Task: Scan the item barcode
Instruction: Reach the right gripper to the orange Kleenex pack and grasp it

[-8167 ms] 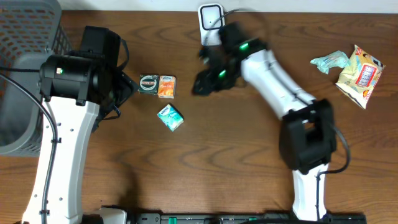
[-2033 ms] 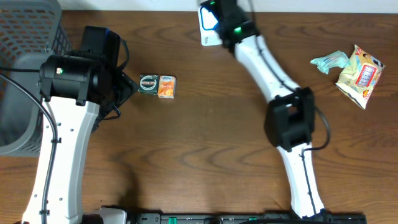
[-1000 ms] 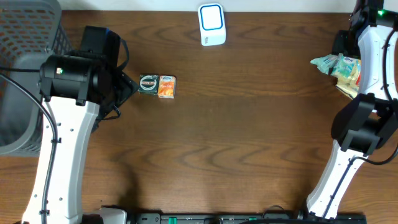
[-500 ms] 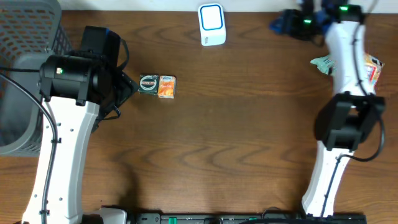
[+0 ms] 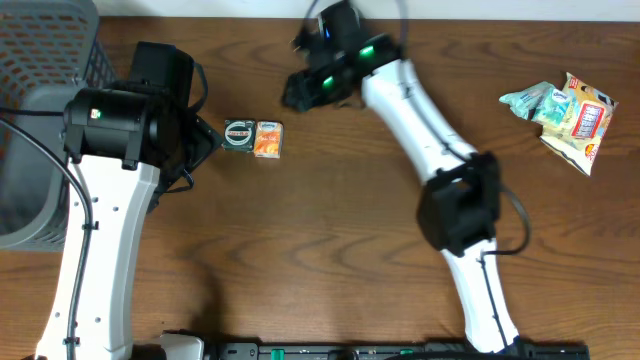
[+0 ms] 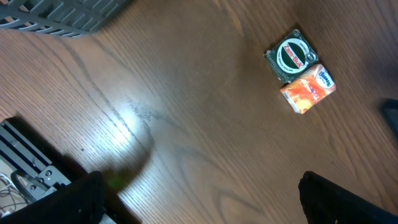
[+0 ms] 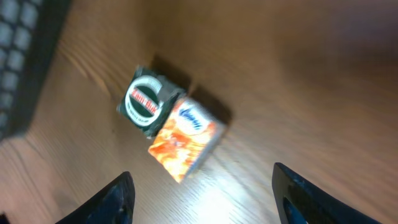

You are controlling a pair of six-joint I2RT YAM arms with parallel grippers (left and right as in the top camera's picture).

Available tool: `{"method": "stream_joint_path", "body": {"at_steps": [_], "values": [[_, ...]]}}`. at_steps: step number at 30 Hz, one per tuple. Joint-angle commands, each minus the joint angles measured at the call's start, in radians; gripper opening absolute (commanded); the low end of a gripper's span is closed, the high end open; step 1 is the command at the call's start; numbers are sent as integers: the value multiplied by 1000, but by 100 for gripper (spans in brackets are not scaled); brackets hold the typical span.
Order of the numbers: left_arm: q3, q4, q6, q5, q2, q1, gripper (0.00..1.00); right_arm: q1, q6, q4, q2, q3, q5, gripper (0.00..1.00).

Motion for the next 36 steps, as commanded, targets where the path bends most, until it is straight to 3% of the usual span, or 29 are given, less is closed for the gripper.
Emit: {"method": "stream_joint_path", "body": {"at_steps": [1,9,21,23,24,28,33,36], "values": [[-2,-6,-6,-6,2,5,98,25,91,8,69,-3,41,65],[-2,-6,-6,-6,2,5,98,72,248,10,138,-3,16,66],[-2,-6,-6,-6,2,5,98,110,318,56,216,-3,7,64],[-2,-6,-6,-6,2,5,98,110,318,64,223,-3,9,49],[-2,-6,-6,-6,2,5,98,110,317,63,225,-3,16,34],[-2,-6,-6,-6,2,5,98,94,317,54,222,-2,17,3],[-2,-6,-6,-6,2,5,98,45,313,11,195,-2,-59,1],[-2,-6,-6,-6,2,5,98,-9,233,-50,158,-2,-178,1]]}}
